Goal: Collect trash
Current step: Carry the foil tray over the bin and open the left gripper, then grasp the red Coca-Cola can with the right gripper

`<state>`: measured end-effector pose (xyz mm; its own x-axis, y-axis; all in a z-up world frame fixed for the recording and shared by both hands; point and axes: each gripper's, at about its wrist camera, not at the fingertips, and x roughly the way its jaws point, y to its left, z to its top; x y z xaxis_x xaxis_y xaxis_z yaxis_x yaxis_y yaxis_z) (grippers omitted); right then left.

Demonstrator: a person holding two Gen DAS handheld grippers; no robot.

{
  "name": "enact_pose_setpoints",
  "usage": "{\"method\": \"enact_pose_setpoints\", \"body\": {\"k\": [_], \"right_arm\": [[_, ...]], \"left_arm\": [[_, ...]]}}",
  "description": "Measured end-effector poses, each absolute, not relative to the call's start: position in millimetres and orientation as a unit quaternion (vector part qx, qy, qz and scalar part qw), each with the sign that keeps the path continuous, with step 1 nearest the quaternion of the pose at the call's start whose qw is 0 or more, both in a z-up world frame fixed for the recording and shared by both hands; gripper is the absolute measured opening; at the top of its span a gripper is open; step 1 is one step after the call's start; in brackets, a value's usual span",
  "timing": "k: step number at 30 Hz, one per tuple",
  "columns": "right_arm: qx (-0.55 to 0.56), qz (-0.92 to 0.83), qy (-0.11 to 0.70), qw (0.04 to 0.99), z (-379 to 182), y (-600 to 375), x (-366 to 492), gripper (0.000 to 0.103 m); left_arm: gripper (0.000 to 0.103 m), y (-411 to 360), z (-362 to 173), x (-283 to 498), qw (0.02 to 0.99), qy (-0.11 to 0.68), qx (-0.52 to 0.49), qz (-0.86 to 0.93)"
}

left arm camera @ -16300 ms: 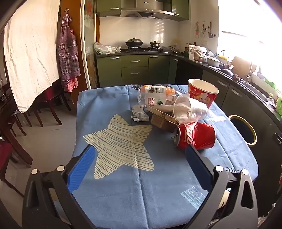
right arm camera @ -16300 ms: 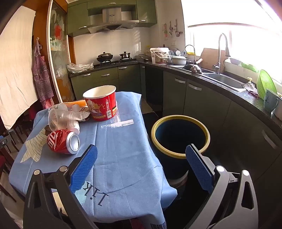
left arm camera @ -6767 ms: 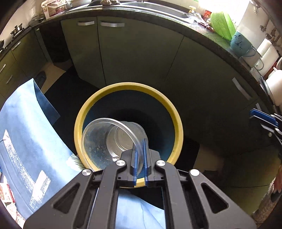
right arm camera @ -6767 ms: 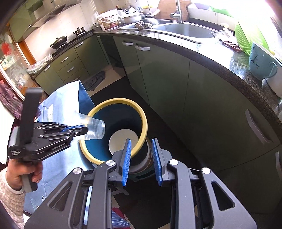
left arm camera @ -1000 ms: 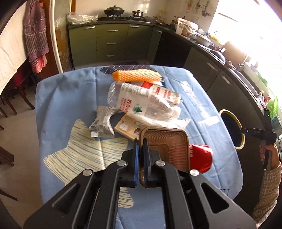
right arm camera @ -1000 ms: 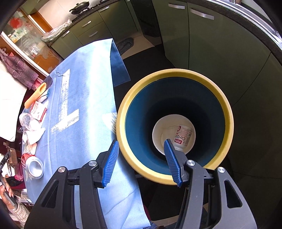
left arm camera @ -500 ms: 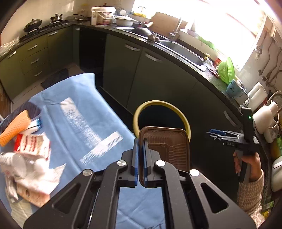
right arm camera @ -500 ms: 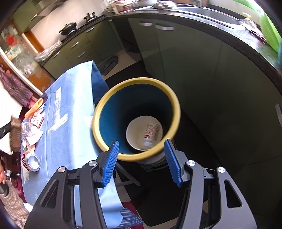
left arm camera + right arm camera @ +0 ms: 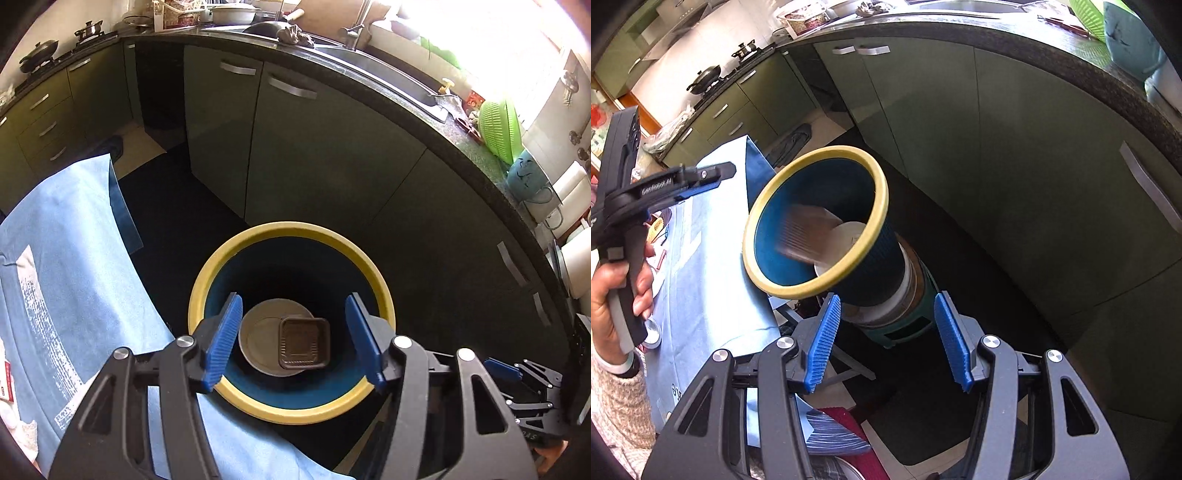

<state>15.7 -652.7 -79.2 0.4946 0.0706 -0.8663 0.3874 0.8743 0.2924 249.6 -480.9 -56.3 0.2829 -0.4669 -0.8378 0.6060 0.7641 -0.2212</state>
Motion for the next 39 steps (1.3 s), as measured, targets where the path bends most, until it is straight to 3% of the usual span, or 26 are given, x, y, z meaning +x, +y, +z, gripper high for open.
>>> {"method": "enact_pose_setpoints", "body": {"k": [5, 8, 10, 19, 28, 30, 33, 39], "right_arm": [[0.213, -0.064, 0.494, 0.841, -75.1, -638.4, 25.7, 0.053], [0.192, -0.029, 0.497, 0.846, -69.7, -618.7, 42.7, 0.061], [0.171, -0.006, 0.500, 0.849, -64.0, -601.3, 56.8, 0.062], [0.040, 0.129, 0.523, 0.841, -42.4, -486.2, 111.4, 0.066], [-0.132, 0.320, 0.488, 0.801, -19.9, -313.9, 135.1, 0.075], [-0.161, 0.357, 0.477, 0.787, -18.9, -275.4, 137.4, 0.076], [-0.219, 0.392, 0.458, 0.767, -19.5, -227.8, 138.7, 0.085], [-0.338, 0.421, 0.445, 0.715, -44.9, -161.8, 136.3, 0.086]], "left_arm": [[0.056, -436.6, -17.0, 223.6, 0.802, 0.470, 0.046, -0.365], [0.067, -390.5, 14.3, 196.9, 0.820, 0.435, 0.047, -0.369], [0.081, -357.3, 29.8, 181.3, 0.835, 0.411, 0.049, -0.362], [0.095, -201.3, 49.2, 130.3, 0.891, 0.368, 0.056, -0.259], [0.096, -68.3, 37.6, 99.2, 0.916, 0.370, -0.007, -0.153], [0.096, -51.3, 33.8, 93.2, 0.917, 0.372, -0.020, -0.139], [0.096, -37.9, 26.9, 83.4, 0.918, 0.376, -0.035, -0.118], [0.096, -5.2, 14.0, 76.1, 0.914, 0.388, -0.073, -0.093]]}}
